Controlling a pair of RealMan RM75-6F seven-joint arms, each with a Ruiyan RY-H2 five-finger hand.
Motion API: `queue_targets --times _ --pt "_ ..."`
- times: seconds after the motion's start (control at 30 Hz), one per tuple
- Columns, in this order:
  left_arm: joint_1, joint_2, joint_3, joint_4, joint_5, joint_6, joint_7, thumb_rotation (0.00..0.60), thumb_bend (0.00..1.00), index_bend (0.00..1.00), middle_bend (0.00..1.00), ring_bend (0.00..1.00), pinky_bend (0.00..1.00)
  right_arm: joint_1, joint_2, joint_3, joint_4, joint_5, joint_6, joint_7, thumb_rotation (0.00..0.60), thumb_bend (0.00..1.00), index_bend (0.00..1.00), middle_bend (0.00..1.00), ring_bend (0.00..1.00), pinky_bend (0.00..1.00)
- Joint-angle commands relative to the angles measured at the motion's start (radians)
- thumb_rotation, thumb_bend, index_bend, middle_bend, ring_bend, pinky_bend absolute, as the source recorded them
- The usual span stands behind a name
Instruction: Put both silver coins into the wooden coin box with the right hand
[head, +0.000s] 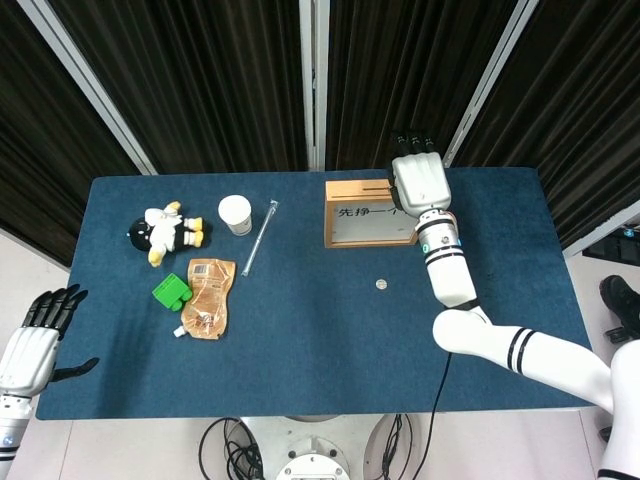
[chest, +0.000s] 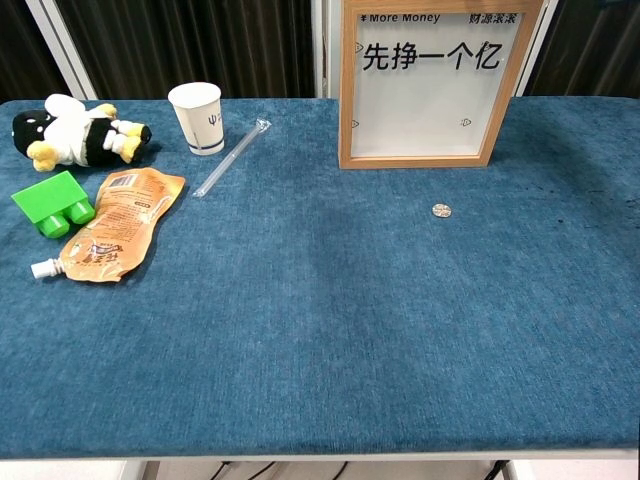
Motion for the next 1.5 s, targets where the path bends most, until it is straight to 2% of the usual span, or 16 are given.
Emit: queue_targets --times 0.03,0.3,0.37,0.43,0.57,0.67,0.77,0.97,1.1,1.23,1.37,1.5 --pt "0.0 0.001 -0.001 -0.001 0.0 0.001 -0.001 0.6 0.09 0.06 0.01 0.0 0.0 0.008 -0.006 -0.012 0.009 0.01 0.002 0.001 0.6 0.37 0.81 0.08 0.0 0.0" --pt "-0.001 0.004 -0.001 -0.003 -0.007 -0.004 0.0 0.6 0.09 0.06 0.01 0.0 0.0 0.024 -0.016 -0.035 0.032 0.021 0.0 0.013 0.6 0.37 0.8 0.08 0.0 0.0" --pt "-0.002 0.005 -0.001 -0.004 -0.008 -0.005 0.0 0.6 0.09 0.06 0.01 0.0 0.0 0.027 -0.016 -0.039 0.035 0.024 -0.002 0.017 0.6 0.35 0.76 0.07 0.0 0.0" --pt "-0.002 0.005 -0.002 -0.004 -0.008 -0.005 0.0 0.6 0.09 0.06 0.01 0.0 0.0 0.028 -0.015 -0.042 0.036 0.026 -0.005 0.022 0.6 0.34 0.66 0.06 0.0 0.0" --pt "-0.004 0.005 -0.002 -0.005 -0.007 -0.006 0.0 0.6 0.09 0.06 0.01 0.0 0.0 0.027 -0.009 -0.046 0.037 0.02 -0.008 0.046 0.6 0.33 0.28 0.02 0.0 0.0" --pt "-0.005 0.006 -0.001 -0.006 -0.007 -0.007 0.0 0.6 0.09 0.06 0.01 0.0 0.0 0.022 -0.003 -0.047 0.035 0.004 -0.007 0.072 0.6 0.33 0.08 0.01 0.0 0.0" --pt "-0.006 0.007 -0.002 -0.009 -0.007 -0.007 0.002 0.6 0.09 0.06 0.01 0.0 0.0 0.017 0.006 -0.051 0.03 -0.008 -0.007 0.089 0.6 0.33 0.0 0.0 0.0 0.0" --pt "-0.005 0.01 -0.002 -0.018 -0.005 -0.003 0.008 0.6 0.09 0.06 0.01 0.0 0.0 -0.007 0.035 -0.049 -0.013 -0.062 0.015 0.149 0.6 0.32 0.0 0.0 0.0 0.0" --pt "-0.003 0.013 -0.002 -0.023 -0.006 0.001 0.01 0.6 0.09 0.06 0.01 0.0 0.0 -0.069 0.091 -0.057 -0.117 -0.202 0.093 0.237 0.6 0.32 0.0 0.0 0.0 0.0" --pt "-0.002 0.014 -0.003 -0.024 -0.009 0.003 0.011 0.6 0.09 0.06 0.01 0.0 0.0 -0.182 0.169 -0.117 -0.266 -0.426 0.239 0.319 0.6 0.32 0.0 0.0 0.0 0.0" --pt "-0.001 0.012 -0.003 -0.026 -0.008 0.006 0.017 0.6 0.09 0.06 0.01 0.0 0.0 -0.329 0.227 -0.244 -0.379 -0.666 0.396 0.38 0.6 0.31 0.0 0.01 0.0 0.0" --pt "0.004 0.008 -0.001 -0.026 -0.008 0.01 0.023 0.6 0.09 0.06 0.01 0.0 0.0 -0.451 0.225 -0.375 -0.368 -0.83 0.494 0.414 0.6 0.3 0.0 0.01 0.0 0.0"
